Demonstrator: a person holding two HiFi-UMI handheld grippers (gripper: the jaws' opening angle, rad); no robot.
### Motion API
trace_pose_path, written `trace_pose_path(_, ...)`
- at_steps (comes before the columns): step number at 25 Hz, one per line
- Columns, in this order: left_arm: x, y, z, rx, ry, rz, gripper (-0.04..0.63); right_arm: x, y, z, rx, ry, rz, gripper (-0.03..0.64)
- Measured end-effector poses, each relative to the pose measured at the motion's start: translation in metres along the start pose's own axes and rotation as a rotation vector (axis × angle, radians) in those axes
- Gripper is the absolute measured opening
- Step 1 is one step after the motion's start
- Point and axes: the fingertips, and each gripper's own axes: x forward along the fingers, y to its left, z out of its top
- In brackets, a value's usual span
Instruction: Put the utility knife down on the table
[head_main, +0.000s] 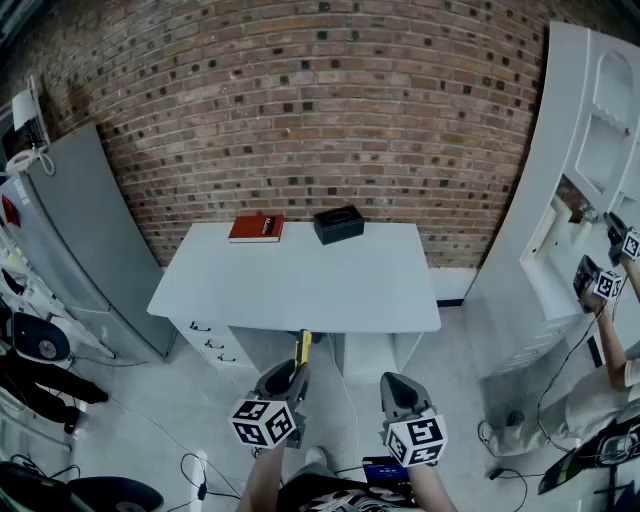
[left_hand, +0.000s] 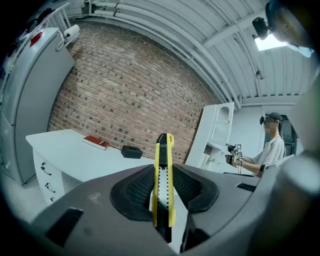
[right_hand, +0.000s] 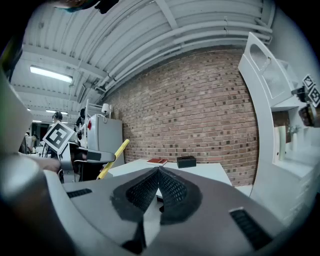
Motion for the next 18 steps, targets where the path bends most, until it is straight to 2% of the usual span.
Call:
trace_pose_path(9,-0.013,0.001,0.002,0.04,-0.009,-0.011,0.118,0.0,0.011,-0.002,0.014,-0.018,0.006,0.0)
trace_pose_path(18,0.0,0.017,0.002,0.032,-0.009,-0.004,0.118,0.015,0.005,-0.007,0.069,-0.025,0.021,0.0)
